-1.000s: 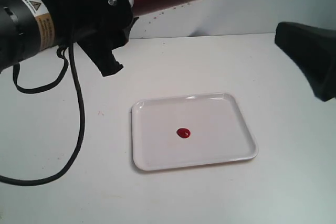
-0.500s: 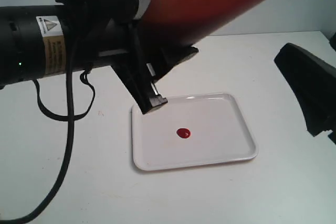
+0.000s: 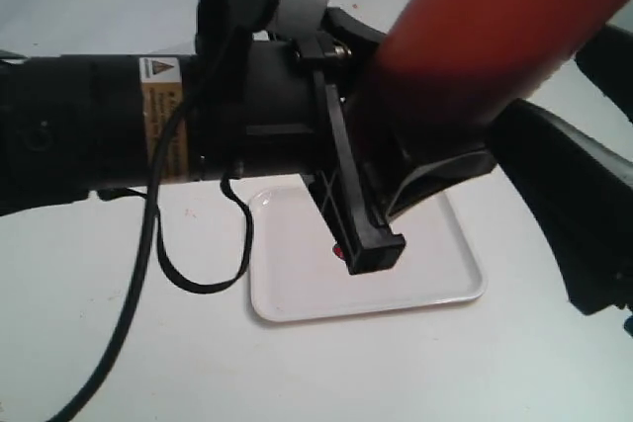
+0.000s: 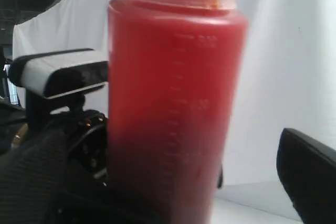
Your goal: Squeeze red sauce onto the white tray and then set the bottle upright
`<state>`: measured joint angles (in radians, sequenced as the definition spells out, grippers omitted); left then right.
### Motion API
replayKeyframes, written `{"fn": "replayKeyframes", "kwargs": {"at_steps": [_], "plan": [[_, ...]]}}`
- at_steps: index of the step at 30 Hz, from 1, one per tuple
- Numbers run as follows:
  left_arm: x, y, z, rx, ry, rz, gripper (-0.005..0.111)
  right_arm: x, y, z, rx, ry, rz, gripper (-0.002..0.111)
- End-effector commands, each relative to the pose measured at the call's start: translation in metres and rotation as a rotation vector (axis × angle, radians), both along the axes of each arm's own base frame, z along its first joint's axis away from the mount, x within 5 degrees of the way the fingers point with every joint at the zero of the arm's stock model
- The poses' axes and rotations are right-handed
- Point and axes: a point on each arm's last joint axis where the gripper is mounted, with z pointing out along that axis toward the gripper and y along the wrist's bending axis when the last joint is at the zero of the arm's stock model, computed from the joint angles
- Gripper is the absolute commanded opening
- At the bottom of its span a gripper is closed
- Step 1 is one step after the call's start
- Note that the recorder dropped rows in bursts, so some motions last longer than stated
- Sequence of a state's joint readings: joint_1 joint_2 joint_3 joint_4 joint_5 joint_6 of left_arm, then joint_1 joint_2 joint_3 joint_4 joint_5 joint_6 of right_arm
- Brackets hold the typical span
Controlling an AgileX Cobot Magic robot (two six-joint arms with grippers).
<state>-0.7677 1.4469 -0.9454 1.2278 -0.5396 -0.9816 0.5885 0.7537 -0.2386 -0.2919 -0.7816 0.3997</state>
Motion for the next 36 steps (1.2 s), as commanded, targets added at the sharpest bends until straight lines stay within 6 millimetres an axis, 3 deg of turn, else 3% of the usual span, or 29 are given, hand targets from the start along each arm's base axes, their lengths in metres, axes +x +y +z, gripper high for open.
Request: {"fn": "replayKeyframes", "kwargs": {"at_steps": [1, 8, 10, 13, 17, 20, 30, 33, 36], "plan": [[0.0, -0.014, -0.01, -0.105, 0.093, -0.096, 0.0, 0.004, 0.008, -0.003, 0.02, -0.027, 0.049, 0.105], [0.005, -0.026, -0.032, -0.131, 0.141, -0.158, 0.0, 0.025, 0.022, -0.001, -0.008, 0.01, 0.048, 0.105], [0.006, -0.027, -0.034, -0.129, 0.146, -0.16, 0.0, 0.026, 0.023, -0.001, -0.008, 0.012, 0.049, 0.1], [0.006, -0.027, -0.034, -0.128, 0.141, -0.161, 0.0, 0.027, 0.022, -0.002, -0.018, 0.016, 0.039, 0.078], [0.006, -0.027, -0.034, -0.126, 0.139, -0.16, 0.0, 0.027, 0.022, -0.002, -0.018, 0.016, 0.039, 0.028], [0.006, -0.027, -0.034, -0.126, 0.139, -0.16, 0.0, 0.027, 0.022, -0.002, -0.017, 0.017, 0.038, 0.0], [0.007, -0.027, -0.035, -0.12, 0.14, -0.153, 0.005, 0.027, 0.022, -0.002, -0.048, -0.017, 0.023, 0.0], [0.009, -0.026, -0.037, -0.095, 0.14, -0.121, 0.014, 0.027, 0.022, -0.002, -0.05, -0.018, 0.023, 0.0], [0.013, -0.025, -0.041, -0.06, 0.141, -0.078, 0.031, 0.027, 0.022, -0.002, -0.051, -0.02, 0.022, 0.0]]}}
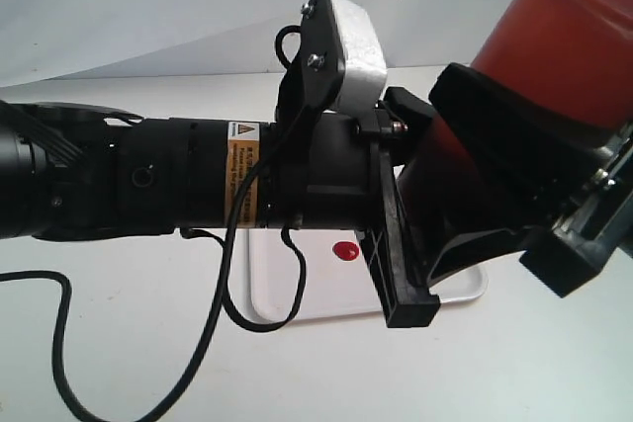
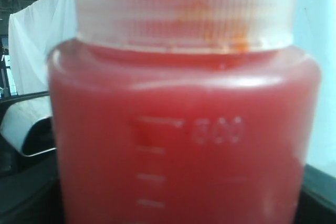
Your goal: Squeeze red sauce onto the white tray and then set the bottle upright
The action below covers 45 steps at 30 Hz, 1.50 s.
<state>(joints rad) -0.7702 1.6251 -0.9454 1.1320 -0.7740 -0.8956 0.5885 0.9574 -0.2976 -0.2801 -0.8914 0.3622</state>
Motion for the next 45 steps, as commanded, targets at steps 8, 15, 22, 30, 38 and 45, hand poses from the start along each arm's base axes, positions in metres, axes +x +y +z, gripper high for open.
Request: {"fn": "replayKeyframes", "kwargs": {"at_steps": [8, 15, 22, 30, 38, 45], "plan": [[0.014, 0.005, -0.005, 0.077, 0.041, 0.17, 0.104, 0.003, -0.002, 0.004, -0.014, -0.049, -0.057, 0.0], [0.013, 0.005, -0.005, 0.081, 0.035, 0.166, 0.104, 0.011, -0.011, 0.002, -0.096, -0.095, -0.228, 0.0], [0.013, 0.005, -0.005, 0.081, 0.035, 0.166, 0.104, 0.037, -0.036, -0.015, -0.128, 0.033, -0.604, 0.0], [0.025, 0.012, -0.016, 0.21, 0.032, 0.313, 0.104, 0.128, -0.023, -0.048, -0.284, 0.035, -0.809, 0.0], [0.04, 0.021, -0.043, 0.396, 0.049, 0.474, 0.104, 0.254, -0.028, -0.105, -0.267, 0.1, -0.749, 0.0], [0.046, 0.016, -0.074, 0.469, 0.093, 0.462, 0.104, 0.304, -0.016, -0.151, -0.302, 0.2, -0.719, 0.0]]}}
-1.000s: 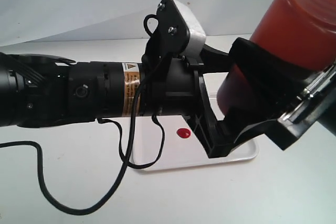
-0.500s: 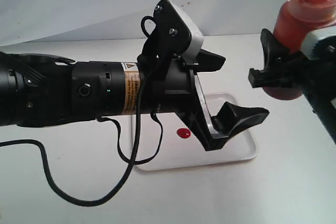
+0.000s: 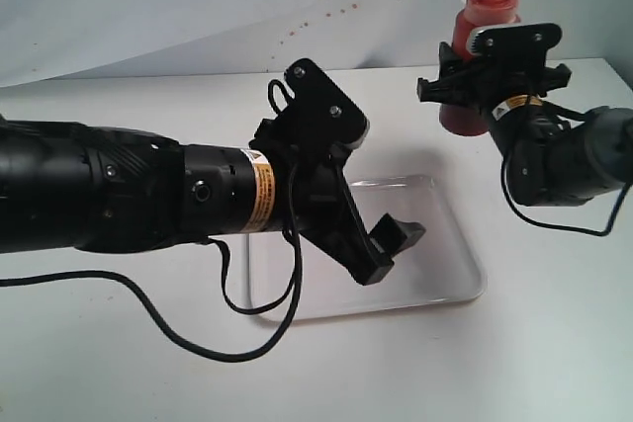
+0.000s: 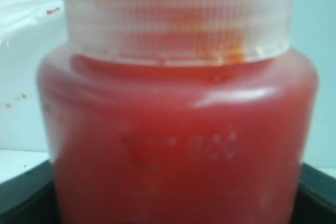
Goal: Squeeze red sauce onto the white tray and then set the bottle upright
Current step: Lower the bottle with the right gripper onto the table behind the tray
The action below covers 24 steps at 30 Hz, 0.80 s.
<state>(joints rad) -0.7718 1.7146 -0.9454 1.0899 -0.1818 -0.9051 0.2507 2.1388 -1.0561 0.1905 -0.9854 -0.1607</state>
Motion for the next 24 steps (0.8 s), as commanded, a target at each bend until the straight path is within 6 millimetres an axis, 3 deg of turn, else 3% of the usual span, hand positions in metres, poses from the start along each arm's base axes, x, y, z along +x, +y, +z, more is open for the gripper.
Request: {"fn": "replayKeyframes", "kwargs": {"at_steps": [1, 5, 10, 16, 19, 21, 24], "plan": [[0.003, -0.002, -0.015, 0.022, 0.039, 0.013, 0.104, 0.025, 0.007, -0.012, -0.005, 0.011, 0.022, 0.0], [0.004, -0.003, -0.024, 0.036, 0.056, 0.012, 0.104, 0.036, 0.009, -0.027, -0.006, 0.021, 0.023, 0.0], [0.004, -0.004, -0.025, 0.039, 0.057, 0.01, 0.104, 0.036, 0.012, -0.045, -0.034, 0.057, 0.052, 0.0], [0.004, -0.004, -0.025, 0.04, 0.055, 0.009, 0.104, 0.036, 0.012, -0.047, -0.036, 0.071, 0.053, 0.002], [0.004, -0.004, -0.025, 0.04, 0.055, 0.009, 0.104, 0.036, 0.012, -0.047, -0.036, 0.071, 0.053, 0.016], [0.004, -0.004, -0.025, 0.04, 0.055, 0.009, 0.104, 0.036, 0.012, -0.047, -0.036, 0.071, 0.053, 0.033], [0.004, -0.004, -0.025, 0.04, 0.055, 0.009, 0.104, 0.036, 0.012, -0.048, -0.035, 0.073, 0.052, 0.07]]}}
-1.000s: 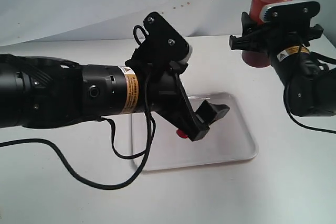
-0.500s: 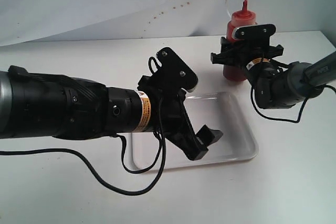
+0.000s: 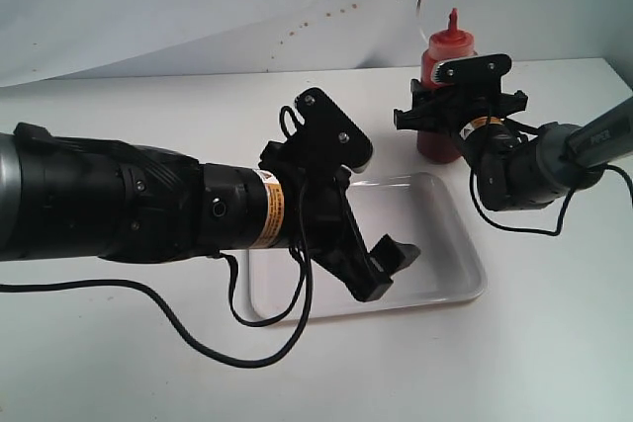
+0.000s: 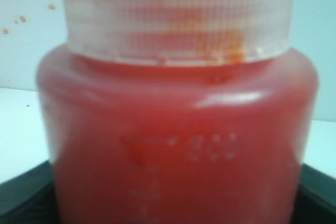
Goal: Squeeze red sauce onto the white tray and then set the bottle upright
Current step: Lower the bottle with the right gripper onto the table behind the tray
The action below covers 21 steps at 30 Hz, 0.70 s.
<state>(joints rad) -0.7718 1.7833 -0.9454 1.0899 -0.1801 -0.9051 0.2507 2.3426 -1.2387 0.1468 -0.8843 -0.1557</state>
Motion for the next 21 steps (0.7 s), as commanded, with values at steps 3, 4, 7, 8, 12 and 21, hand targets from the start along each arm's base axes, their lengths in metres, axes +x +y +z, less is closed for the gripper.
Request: {"fn": "replayKeyframes", "kwargs": {"at_steps": [3, 4, 7, 8, 12, 21], "plan": [[0.001, 0.0, 0.001, -0.009, 0.006, 0.008, 0.104, 0.003, -0.002, 0.008, 0.006, -0.043, -0.003, 0.095], [0.001, 0.0, 0.001, -0.009, 0.006, 0.008, 0.104, 0.003, -0.002, 0.009, 0.006, -0.045, -0.003, 0.099], [0.001, 0.0, 0.001, -0.009, 0.006, 0.008, 0.104, 0.003, -0.001, 0.013, 0.008, -0.053, -0.001, 0.103], [0.001, 0.0, 0.001, -0.009, 0.006, 0.008, 0.104, 0.003, 0.0, 0.014, 0.008, -0.048, 0.001, 0.103], [0.001, 0.0, 0.001, -0.009, 0.006, 0.008, 0.104, 0.002, 0.004, 0.033, 0.017, -0.077, 0.01, 0.103], [0.001, 0.0, 0.001, -0.009, 0.006, 0.008, 0.104, -0.011, 0.014, 0.135, 0.057, -0.227, 0.055, 0.103]]}}
